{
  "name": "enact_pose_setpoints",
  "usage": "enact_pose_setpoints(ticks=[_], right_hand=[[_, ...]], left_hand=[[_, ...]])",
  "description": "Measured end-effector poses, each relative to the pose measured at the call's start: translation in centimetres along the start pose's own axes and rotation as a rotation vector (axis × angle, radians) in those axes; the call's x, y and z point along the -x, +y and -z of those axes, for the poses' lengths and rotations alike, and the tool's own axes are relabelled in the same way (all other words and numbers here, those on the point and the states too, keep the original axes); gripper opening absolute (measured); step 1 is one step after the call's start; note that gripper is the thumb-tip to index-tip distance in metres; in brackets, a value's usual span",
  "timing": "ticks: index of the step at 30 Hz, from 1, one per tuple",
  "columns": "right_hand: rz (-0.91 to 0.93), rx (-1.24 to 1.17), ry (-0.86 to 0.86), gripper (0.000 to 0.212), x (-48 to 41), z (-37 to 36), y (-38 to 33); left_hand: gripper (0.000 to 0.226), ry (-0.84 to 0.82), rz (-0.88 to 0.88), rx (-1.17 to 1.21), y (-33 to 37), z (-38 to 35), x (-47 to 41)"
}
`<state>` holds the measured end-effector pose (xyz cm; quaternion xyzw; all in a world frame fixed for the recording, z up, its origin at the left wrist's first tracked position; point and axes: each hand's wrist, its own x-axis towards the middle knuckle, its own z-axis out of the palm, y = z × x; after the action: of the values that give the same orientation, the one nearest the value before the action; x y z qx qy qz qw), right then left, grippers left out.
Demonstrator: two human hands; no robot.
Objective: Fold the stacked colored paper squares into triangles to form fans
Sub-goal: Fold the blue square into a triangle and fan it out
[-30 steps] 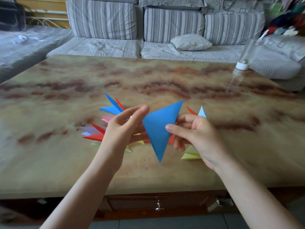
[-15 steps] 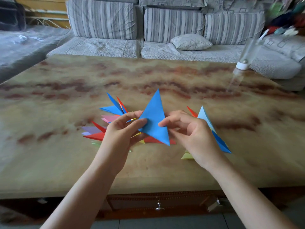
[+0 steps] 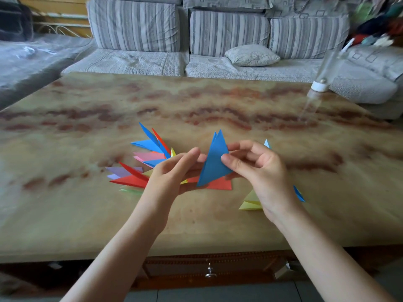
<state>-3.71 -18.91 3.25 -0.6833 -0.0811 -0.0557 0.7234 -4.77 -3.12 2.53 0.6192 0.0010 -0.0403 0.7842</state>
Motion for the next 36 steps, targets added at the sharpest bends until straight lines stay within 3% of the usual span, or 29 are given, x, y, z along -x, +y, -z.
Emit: enact_pose_setpoints(ticks=[7,14,19,36], right_hand=[[-0.014,0.071,-0.172,0.019,0.5,-0.3,-0.3],[-0.085,0.075,-0.100,0.031,0.7,-0.9,-0.1],[-0.103,0.007,-0.091,0.008,0.7,-1.3,0.3],[-0.094,0.058,-0.067,0.007,0.5,-0.8,0.0]], left_hand=[[0.038,0.080,-0.156,-0.011,0.4,-0.3,0.3],[0.022,0.131,-0.243,0.121,0.2,-0.4,0.4],[0.022,0.137,-0.237,0.182,0.1,-0.7,0.6],[0.023,0.168,-0.199,0.162,0.3,-0.6,0.6]])
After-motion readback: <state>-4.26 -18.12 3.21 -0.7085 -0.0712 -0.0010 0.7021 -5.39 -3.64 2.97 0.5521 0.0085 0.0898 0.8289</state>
